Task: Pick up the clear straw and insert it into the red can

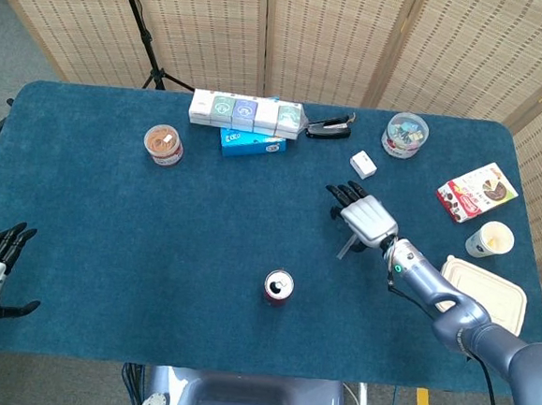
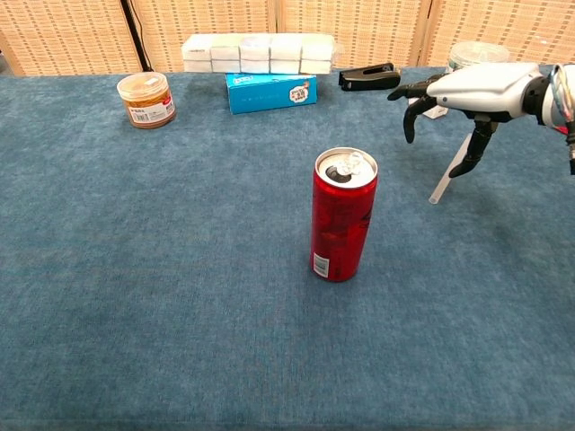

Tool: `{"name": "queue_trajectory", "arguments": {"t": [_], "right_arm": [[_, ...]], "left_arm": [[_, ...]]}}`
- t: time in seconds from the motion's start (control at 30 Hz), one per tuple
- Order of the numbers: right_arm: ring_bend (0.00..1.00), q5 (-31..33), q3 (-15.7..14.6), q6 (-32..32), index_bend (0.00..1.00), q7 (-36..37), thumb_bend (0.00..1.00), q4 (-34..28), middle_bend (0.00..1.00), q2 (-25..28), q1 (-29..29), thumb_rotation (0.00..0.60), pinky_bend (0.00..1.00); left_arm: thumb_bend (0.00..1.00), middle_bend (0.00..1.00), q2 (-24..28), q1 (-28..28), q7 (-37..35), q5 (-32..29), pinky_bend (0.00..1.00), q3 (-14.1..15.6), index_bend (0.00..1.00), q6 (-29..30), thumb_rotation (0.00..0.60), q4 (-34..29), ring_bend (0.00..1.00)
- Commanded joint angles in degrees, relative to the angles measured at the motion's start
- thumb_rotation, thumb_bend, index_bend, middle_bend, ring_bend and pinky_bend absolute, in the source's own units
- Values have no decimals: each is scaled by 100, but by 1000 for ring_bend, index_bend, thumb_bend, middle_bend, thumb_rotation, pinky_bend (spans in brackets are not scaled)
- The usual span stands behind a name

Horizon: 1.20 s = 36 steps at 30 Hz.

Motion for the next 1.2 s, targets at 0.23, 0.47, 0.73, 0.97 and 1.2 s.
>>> {"name": "queue_trajectory", "arguments": {"t": [0.23,0.47,0.73,0.97,1.2], "right_arm": [[0,-85,-136,-141,404,159,157,123,0,-83,78,600,0],[0,-13,-188,-419,410,107,156,116,0,-61,135,600,0],[0,77,-187,-566,416,-23,241,17,0,-12,152,600,0],[0,125,-172,-622,430,-163,304,-38,0,2,171,600,0],[0,161,-177,-659,436,-243,304,-56,0,-6,164,600,0]], "left_arm": [[81,0,-11,-36,42,-73,0,-19,0,-63,600,-8,0],[81,0,-16,-39,64,-78,0,-15,0,-64,600,-19,0],[80,0,-17,-41,65,-67,0,-7,0,-65,600,-20,0],[81,0,-13,-44,59,-57,0,0,0,-69,600,-24,0],[82,0,1,-42,17,-38,0,7,0,-65,600,-17,0]]}}
